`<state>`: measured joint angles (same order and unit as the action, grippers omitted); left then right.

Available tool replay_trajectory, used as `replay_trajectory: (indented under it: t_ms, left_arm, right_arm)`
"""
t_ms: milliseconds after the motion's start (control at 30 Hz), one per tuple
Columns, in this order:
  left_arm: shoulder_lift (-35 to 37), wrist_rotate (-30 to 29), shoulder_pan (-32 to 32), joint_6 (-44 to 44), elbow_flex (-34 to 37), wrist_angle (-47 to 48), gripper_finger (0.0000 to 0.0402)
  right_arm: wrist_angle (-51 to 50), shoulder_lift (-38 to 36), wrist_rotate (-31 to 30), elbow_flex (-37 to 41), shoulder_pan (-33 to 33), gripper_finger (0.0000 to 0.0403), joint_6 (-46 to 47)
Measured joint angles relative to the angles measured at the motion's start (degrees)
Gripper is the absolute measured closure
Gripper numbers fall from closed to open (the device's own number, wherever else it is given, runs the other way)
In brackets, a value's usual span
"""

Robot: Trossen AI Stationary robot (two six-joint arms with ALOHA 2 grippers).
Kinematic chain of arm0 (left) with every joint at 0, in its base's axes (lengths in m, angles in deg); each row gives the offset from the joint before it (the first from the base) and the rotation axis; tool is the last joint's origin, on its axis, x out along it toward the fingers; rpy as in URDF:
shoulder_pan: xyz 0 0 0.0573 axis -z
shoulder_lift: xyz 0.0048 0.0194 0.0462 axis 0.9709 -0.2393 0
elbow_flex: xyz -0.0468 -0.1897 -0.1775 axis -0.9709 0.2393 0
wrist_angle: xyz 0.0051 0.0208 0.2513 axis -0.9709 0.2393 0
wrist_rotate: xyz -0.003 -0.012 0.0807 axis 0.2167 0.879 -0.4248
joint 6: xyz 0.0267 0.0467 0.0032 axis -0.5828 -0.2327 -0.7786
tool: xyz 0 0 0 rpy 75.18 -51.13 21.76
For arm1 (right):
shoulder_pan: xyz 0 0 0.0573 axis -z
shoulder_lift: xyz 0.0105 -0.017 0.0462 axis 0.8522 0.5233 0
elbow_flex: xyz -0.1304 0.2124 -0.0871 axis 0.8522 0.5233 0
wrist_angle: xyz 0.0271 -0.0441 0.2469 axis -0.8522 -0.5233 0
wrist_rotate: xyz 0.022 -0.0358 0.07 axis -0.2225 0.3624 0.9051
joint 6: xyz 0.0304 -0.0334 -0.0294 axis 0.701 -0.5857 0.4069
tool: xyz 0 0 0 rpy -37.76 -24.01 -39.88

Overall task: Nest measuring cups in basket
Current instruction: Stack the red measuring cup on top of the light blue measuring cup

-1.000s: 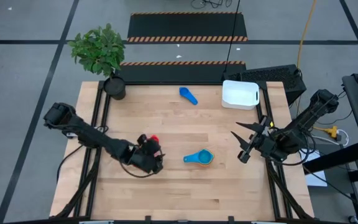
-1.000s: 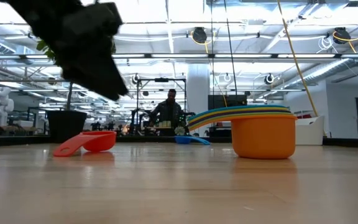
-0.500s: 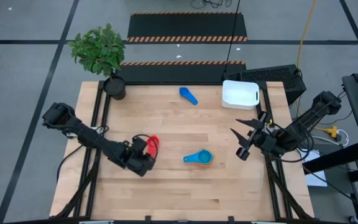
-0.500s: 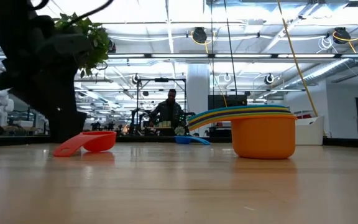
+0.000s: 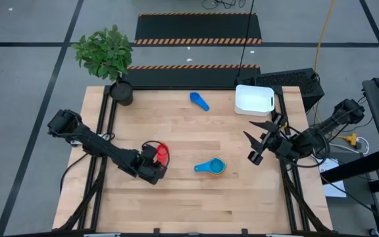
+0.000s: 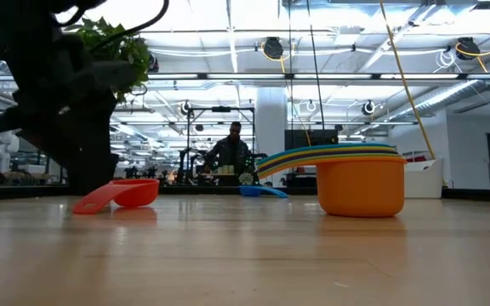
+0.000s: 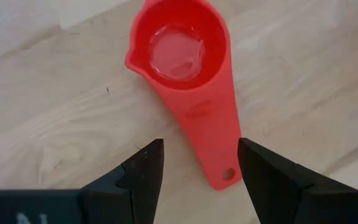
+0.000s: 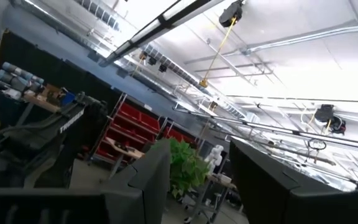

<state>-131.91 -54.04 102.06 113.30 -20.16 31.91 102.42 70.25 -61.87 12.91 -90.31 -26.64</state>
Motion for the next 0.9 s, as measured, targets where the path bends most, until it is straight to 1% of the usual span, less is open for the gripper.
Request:
replay_trajectory:
  t_ms: [100, 167, 367, 467, 733, 800, 900]
  left_arm:
    - [-2.0, -0.1, 0.3, -2.8, 0.0, -1.0, 0.0192]
    - [-3.6, 0.2, 0.4, -5.2, 0.0, -3.7, 0.0192]
    - [-6.7, 3.0, -1.3, -8.6, 0.0, -7.4, 0.0188]
    - [-6.8, 3.8, -2.1, -9.2, 0.0, -7.2, 0.0169]
    - [-6.8, 3.9, -3.8, -12.4, 0.0, -9.1, 0.0096]
    - [-6.8, 3.8, -4.5, -13.1, 0.0, -9.0, 0.0087]
    - [-6.8, 3.4, -5.6, -13.9, 0.0, -8.5, 0.0084]
  right_arm:
    - [0.0, 0.0, 0.2, 0.0, 0.8, 0.0243, 1.0]
    - [0.0, 0.0, 0.2, 0.0, 1.2, 0.0243, 1.1]
    - [0.0, 0.0, 0.2, 0.0, 1.5, 0.0243, 2.1]
    - [-0.5, 0.0, 0.2, 0.0, 1.5, 0.0243, 2.5]
    - [-1.4, 0.0, 0.1, 0.0, 1.5, 0.0243, 3.5]
    - [-1.6, 0.0, 0.1, 0.0, 1.5, 0.0243, 3.9]
    - [-2.1, 0.0, 0.1, 0.0, 1.5, 0.0243, 4.5]
